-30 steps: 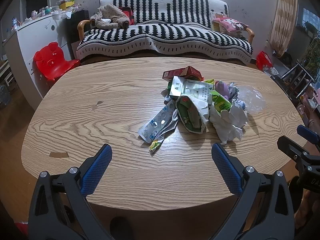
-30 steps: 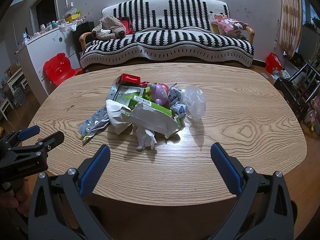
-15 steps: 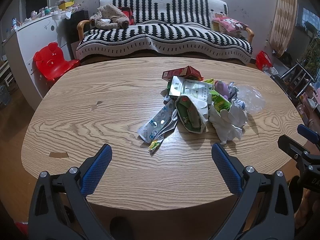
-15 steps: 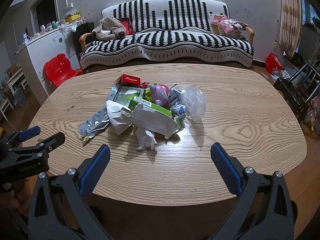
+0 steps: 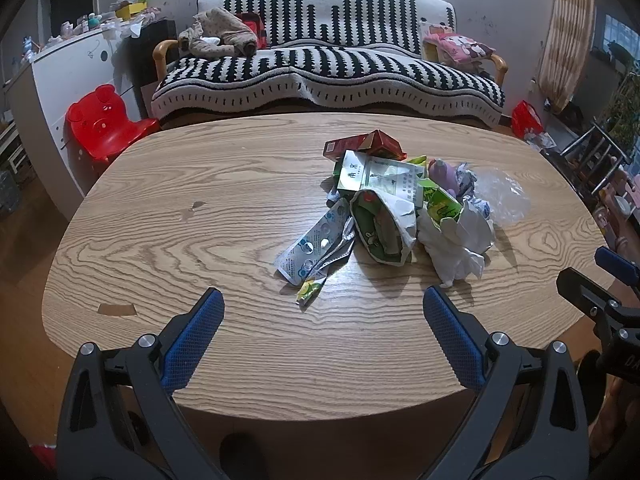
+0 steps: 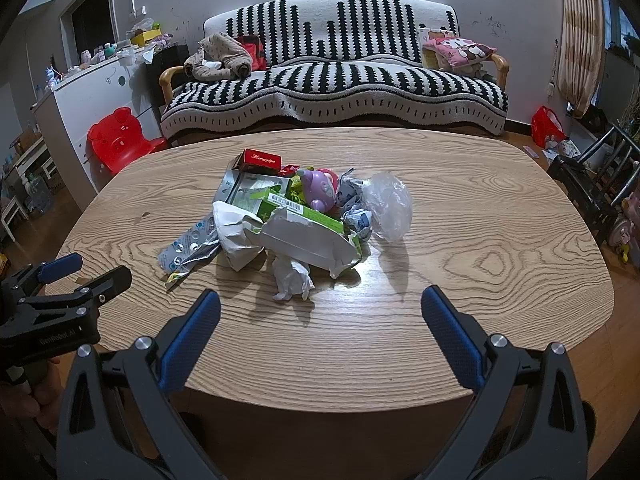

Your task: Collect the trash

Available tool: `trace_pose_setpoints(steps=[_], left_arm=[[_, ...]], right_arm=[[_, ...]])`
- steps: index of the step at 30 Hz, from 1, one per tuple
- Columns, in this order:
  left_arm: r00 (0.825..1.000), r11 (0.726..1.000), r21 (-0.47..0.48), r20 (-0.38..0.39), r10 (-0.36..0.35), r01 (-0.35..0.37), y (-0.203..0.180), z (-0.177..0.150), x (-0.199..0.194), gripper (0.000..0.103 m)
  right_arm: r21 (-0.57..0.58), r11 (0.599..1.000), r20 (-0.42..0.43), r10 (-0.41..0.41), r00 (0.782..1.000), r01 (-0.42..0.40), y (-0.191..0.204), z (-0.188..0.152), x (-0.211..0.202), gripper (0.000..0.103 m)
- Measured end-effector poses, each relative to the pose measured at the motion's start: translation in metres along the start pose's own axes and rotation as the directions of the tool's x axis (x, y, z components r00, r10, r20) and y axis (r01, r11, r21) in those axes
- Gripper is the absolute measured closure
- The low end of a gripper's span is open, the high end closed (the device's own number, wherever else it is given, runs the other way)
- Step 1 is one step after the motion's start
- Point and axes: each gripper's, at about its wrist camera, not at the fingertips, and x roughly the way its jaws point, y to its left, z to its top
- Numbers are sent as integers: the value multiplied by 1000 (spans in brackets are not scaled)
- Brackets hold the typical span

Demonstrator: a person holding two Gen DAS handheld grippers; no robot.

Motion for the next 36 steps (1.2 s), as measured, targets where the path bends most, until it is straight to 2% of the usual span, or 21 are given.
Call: trace_pose_setpoints(steps=[9, 14, 17, 21, 26, 29, 31, 33, 35, 36], left_arm=[[1000, 1000, 19, -7, 6, -6, 8, -1, 6, 6], [993, 989, 92, 1, 118, -118, 31, 6, 26, 6], [997, 992, 103, -11, 72, -71, 48, 12, 47, 6], [997, 994, 110, -82, 5, 4, 57, 18, 84, 6], [995, 981, 192, -101, -3, 22, 46, 20, 122, 6], [993, 979, 199, -111, -26, 48, 43, 24, 141, 6], [993, 977, 203, -109, -43, 65, 38, 28, 149, 7], [992, 975, 201, -103, -74, 93, 34, 33, 153, 11], [988, 974, 190, -114, -104, 124, 31, 37, 159, 33], [985, 973, 182, -123, -119, 140, 30, 39, 160, 39]], right_arm=[[-22, 1000, 2, -4, 1000, 4, 4, 6, 2, 6], [-65, 998, 18, -17, 1000, 18, 0, 13, 20, 6], [-85, 996, 12, -28, 1000, 29, -4, 18, 39, 6], [-112, 994, -35, -18, 999, 14, -6, 21, 77, 8], [-137, 991, -61, 3, 998, -12, 0, 21, 106, 9], [-131, 991, -71, 17, 997, -26, 4, 26, 121, 10], [-127, 991, -86, 26, 996, -37, 6, 28, 133, 15], [-126, 991, -96, 26, 995, -38, 8, 29, 142, 19], [-131, 991, -104, 22, 994, -36, 11, 31, 153, 25], [-138, 990, -108, 19, 994, -34, 13, 31, 157, 33]])
